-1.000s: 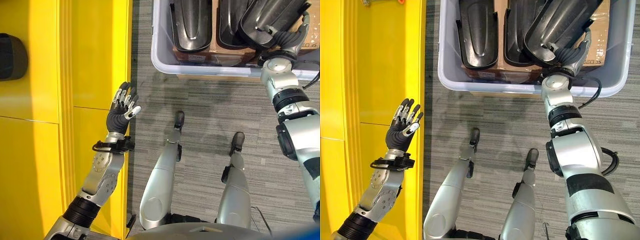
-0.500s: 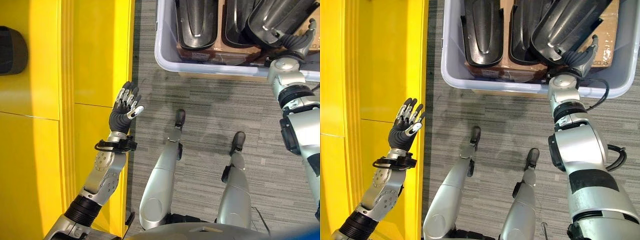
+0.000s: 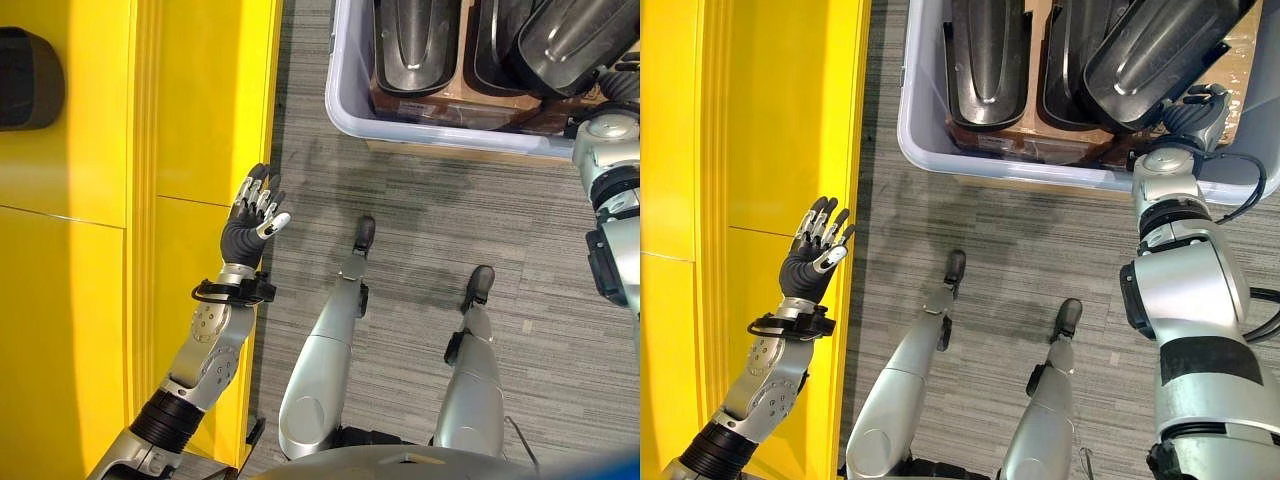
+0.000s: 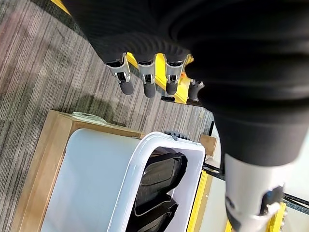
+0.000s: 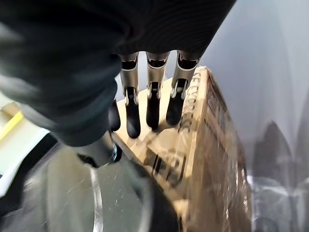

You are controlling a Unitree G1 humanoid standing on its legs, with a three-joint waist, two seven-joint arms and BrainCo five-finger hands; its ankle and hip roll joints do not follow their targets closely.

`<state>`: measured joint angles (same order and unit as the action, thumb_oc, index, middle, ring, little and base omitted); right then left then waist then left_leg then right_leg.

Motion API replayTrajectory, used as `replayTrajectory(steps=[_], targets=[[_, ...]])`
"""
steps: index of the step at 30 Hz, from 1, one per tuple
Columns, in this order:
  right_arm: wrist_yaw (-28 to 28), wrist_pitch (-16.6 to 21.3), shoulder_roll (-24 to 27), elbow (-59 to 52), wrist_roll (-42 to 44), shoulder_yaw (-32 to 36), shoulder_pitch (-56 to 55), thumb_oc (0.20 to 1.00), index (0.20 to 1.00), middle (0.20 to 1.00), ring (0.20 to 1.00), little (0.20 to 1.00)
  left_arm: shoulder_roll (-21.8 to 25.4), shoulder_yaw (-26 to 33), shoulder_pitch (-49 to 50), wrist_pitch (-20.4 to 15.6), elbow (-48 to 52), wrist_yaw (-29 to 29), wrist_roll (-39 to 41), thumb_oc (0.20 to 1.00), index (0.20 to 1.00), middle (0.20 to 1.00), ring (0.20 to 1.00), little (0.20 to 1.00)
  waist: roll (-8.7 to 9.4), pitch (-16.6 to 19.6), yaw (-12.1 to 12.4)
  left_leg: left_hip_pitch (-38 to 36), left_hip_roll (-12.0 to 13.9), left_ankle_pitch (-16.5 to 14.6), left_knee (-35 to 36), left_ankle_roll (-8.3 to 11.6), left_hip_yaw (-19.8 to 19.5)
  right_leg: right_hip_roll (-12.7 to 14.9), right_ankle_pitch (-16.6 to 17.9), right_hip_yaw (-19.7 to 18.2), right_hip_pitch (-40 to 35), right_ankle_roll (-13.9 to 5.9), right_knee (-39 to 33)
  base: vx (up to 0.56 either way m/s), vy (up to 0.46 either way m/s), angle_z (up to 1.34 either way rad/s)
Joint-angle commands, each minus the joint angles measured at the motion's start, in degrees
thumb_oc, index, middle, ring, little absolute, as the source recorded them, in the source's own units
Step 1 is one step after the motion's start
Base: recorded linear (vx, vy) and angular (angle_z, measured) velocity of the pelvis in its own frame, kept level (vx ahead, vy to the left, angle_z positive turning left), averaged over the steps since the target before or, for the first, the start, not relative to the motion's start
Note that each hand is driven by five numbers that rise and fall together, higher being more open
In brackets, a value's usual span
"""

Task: Move parts from the plastic box to the shelf.

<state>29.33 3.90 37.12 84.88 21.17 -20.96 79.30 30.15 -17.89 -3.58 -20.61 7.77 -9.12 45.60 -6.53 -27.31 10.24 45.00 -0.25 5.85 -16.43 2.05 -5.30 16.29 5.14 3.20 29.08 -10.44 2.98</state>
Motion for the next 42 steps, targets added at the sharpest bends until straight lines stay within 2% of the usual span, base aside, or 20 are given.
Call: replayTrajectory(steps=[1, 12, 20, 22, 23, 24, 26, 29, 37, 42], targets=[[-3.0, -0.3, 0.4, -0.9, 0.1, -1.8, 0.6, 0.2, 0.2, 0.2, 0.2, 0.2, 1.4, 1.1, -0.6, -1.8, 4.7, 0.2, -0.8, 1.0, 1.0, 1.0, 1.0, 1.0, -1.65, -1.8, 1.6, 0.0, 0.2, -3.7, -0.1, 0.14, -0.1, 0.7, -7.2, -3.0, -2.9, 1.56, 7.5, 0.0, 0.0, 0.0], [-2.6, 0.8, 1.4, -1.3, 5.2, 2.2, -0.7, 0.2, 0.2, 0.2, 0.2, 0.2, 1.6, 1.2, -0.7, -1.6, 4.1, 0.6, -0.4, 1.0, 1.0, 1.0, 1.0, 1.0, -0.94, -1.0, 1.3, -1.6, 0.5, -4.1, -0.1, 0.17, 0.2, 0.7, -7.4, -2.3, -4.8, 1.5, 7.0, 0.0, -0.003, 0.01], [-2.1, 3.9, 1.6, -4.6, 12.1, 6.1, -2.7, 0.2, 0.2, 0.2, 0.2, 0.2, 2.5, 1.2, -0.1, -1.3, 3.7, 1.9, 0.9, 1.0, 1.0, 1.0, 1.0, 1.0, 0.17, 0.7, 1.0, -4.1, 1.2, -4.0, 0.6, 0.39, -0.5, 0.2, -7.9, -1.9, -7.1, 1.71, 6.5, -0.01, -0.028, -0.01], [-1.3, 7.2, -0.3, -9.9, 16.1, 8.4, -5.0, 0.2, 0.2, 0.2, 0.2, 0.2, 2.8, 1.5, 0.8, -0.9, 3.1, 2.2, 1.6, 1.0, 1.0, 1.0, 1.0, 1.0, 1.22, 1.7, 0.3, -6.1, 1.9, -3.5, 1.8, 0.61, -0.6, -0.2, -7.7, -1.6, -8.5, 1.84, 5.9, -0.02, -0.048, 0.01], [-1.1, 7.7, -0.5, -11.1, 16.5, 8.9, -5.6, 0.2, 0.2, 0.2, 0.2, 0.2, 2.9, 1.7, 1.1, -0.9, 3.2, 2.2, 1.8, 1.0, 1.0, 1.0, 1.0, 1.0, 1.43, 2.0, 0.1, -6.5, 2.0, -3.5, 2.0, 0.62, -0.7, -0.2, -7.7, -1.7, -8.9, 1.88, 5.7, 0.0, -0.018, 0.03], [-1.0, 7.7, -0.6, -11.2, 16.5, 9.0, -5.7, 0.2, 0.2, 0.2, 0.2, 0.2, 3.0, 1.8, 1.2, -0.9, 3.2, 2.2, 1.8, 1.0, 1.0, 1.0, 1.0, 1.0, 1.48, 2.0, 0.1, -6.6, 2.0, -3.4, 2.1, 0.62, -0.7, -0.2, -7.7, -1.7, -8.9, 1.88, 5.6, 0.0, 0.0, 0.0], [0.1, 10.4, -3.1, -19.0, 16.5, 10.9, -10.3, 0.2, 0.2, 0.2, 0.2, 0.2, 3.5, 2.3, 2.5, -0.3, 3.3, 2.8, 2.5, 1.0, 1.0, 1.0, 1.0, 1.0, 2.3, 3.0, -0.9, -7.9, 2.4, -3.0, 2.8, 0.74, -0.9, -0.4, -7.4, -1.4, -10.1, 1.99, 5.3, -0.01, -0.013, -0.02], [1.3, 12.2, -4.5, -27.6, 14.6, 12.5, -15.7, 0.2, 0.2, 0.2, 0.2, 0.2, 4.0, 3.3, 3.9, -0.1, 3.0, 3.2, 2.9, 1.0, 1.0, 1.0, 1.0, 1.0, 2.84, 4.0, -1.5, -9.4, 2.8, -2.5, 3.6, 1.02, -1.1, -0.5, -7.3, -1.0, -11.5, 2.15, 4.7, 0.01, -0.021, -0.02], [2.4, 13.7, -7.2, -41.5, 10.3, 15.8, -25.8, 0.2, 0.2, 0.2, 0.2, 0.2, 4.4, 5.0, 6.6, 0.3, 3.0, 3.7, 3.1, 1.0, 1.0, 1.0, 1.0, 1.0, 3.91, 5.9, -2.3, -11.6, 3.4, -1.5, 5.2, 1.25, -1.7, -0.7, -6.9, 0.0, -13.6, 2.14, 3.8, 0.0, -0.018, 0.01], [3.1, 13.6, -8.1, -45.5, 7.5, 16.9, -29.0, 0.2, 0.2, 0.2, 0.2, 0.2, 4.7, 5.7, 7.8, 0.9, 2.8, 4.1, 2.8, 1.0, 1.0, 1.0, 1.0, 1.0, 4.46, 7.3, -2.3, -12.6, 3.6, -1.0, 6.1, 1.31, -2.1, -0.6, -6.7, 0.9, -15.0, 2.02, 3.1, 0.01, -0.022, 0.06]])
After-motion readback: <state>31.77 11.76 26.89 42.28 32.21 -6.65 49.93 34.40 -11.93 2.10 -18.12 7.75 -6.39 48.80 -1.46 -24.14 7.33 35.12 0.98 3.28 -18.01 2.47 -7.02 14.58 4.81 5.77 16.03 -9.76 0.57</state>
